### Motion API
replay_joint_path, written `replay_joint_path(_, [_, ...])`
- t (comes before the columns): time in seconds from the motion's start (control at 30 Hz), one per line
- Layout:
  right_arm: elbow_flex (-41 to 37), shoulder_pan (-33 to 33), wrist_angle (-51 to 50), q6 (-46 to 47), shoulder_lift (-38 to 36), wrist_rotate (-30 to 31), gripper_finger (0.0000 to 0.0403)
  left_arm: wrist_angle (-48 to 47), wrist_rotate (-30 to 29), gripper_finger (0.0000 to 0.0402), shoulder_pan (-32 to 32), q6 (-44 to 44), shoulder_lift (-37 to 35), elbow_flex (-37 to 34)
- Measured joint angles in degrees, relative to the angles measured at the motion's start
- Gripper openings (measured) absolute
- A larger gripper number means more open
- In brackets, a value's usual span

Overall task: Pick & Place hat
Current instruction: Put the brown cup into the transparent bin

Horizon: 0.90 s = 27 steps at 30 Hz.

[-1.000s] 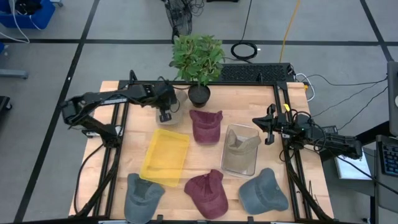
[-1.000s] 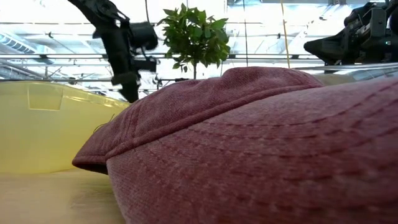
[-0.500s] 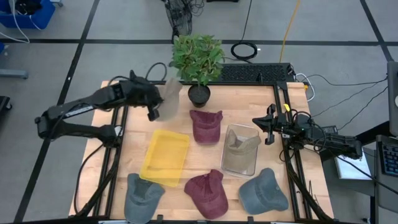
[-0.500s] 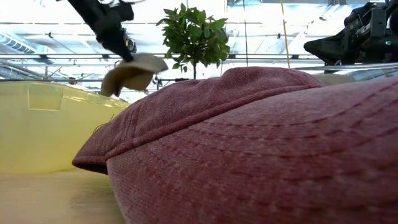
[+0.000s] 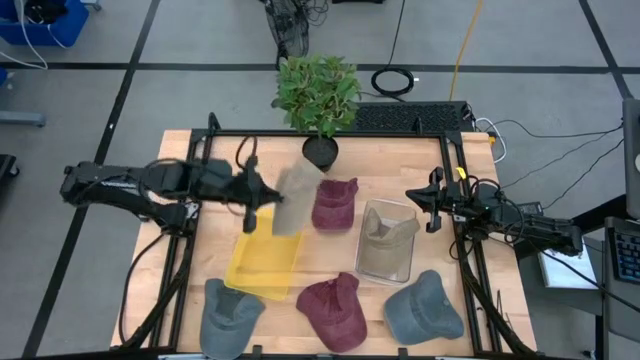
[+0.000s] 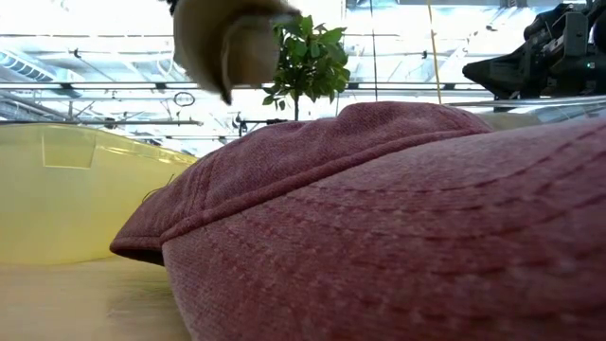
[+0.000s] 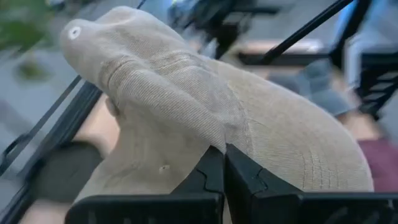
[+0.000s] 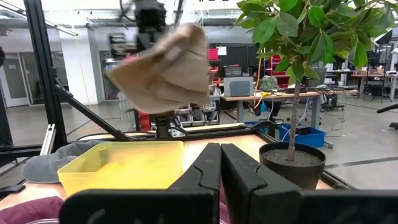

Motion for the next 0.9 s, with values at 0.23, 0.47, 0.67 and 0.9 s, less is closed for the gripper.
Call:
replay_joint_path(0.23, [0.0,-0.01,-0.04,0.0,0.0,0.0,0.0,13.06,-4.92,0.0003,-10.09,-2.55,6.73,0.02])
replay_joint_path(0.47, [0.0,-0.01,0.0,0.0,0.0,0.0,0.0,20.96,-3.34,0.0003,-14.09,-0.26,14.61,3.01])
replay_joint_path(0.67, [0.0,-0.01,0.04,0.0,0.0,0.0,0.0,17.56,-1.76,0.0003,-15.04,3.93,25.76,15.51])
replay_joint_path(0.9, [0.0,-0.01,0.03,0.0,0.0,0.0,0.0,15.27,-2.46,0.0003,-12.71,8.17,38.76,29.12])
